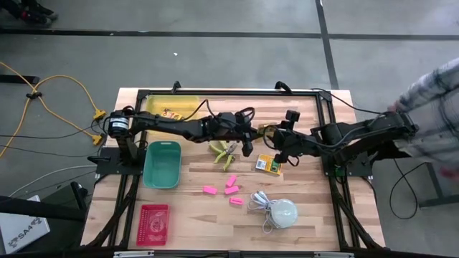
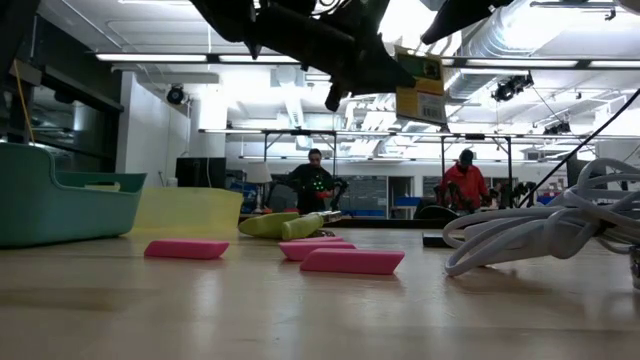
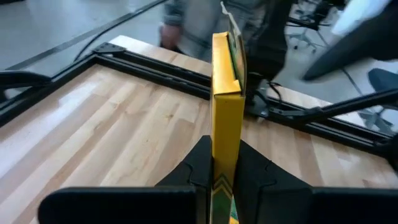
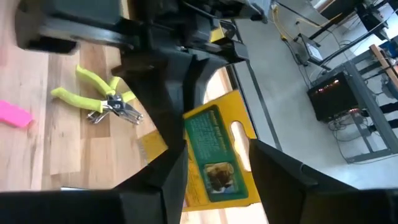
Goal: Pick & Place School Supplies
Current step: Put the top yellow crayon box into the yellow bin
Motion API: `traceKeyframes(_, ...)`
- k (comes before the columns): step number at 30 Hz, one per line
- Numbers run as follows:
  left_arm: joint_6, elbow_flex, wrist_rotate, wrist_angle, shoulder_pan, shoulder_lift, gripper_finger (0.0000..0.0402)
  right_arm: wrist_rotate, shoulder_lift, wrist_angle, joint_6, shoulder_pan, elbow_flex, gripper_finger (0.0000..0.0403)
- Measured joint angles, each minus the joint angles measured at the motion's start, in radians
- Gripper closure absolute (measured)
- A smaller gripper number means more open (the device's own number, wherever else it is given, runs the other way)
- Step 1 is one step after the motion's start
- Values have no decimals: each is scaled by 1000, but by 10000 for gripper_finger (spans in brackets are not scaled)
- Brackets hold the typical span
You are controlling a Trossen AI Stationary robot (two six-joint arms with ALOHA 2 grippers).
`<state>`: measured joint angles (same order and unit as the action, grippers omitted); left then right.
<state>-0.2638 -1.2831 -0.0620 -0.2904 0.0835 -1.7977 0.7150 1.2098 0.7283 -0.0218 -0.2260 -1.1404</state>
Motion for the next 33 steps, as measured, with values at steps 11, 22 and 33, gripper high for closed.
traceKeyframes(11, -6, 0, 7, 4, 15, 0, 376, -15, 0, 1, 3, 1, 0, 228)
traceKeyframes(22, 3, 0, 9, 6, 24, 0, 376, 25, 0, 9, 3, 1, 0, 213)
traceKeyframes(33, -69, 0, -162, 205, 121, 1, 376, 67, 0, 36, 136, 1, 0, 213)
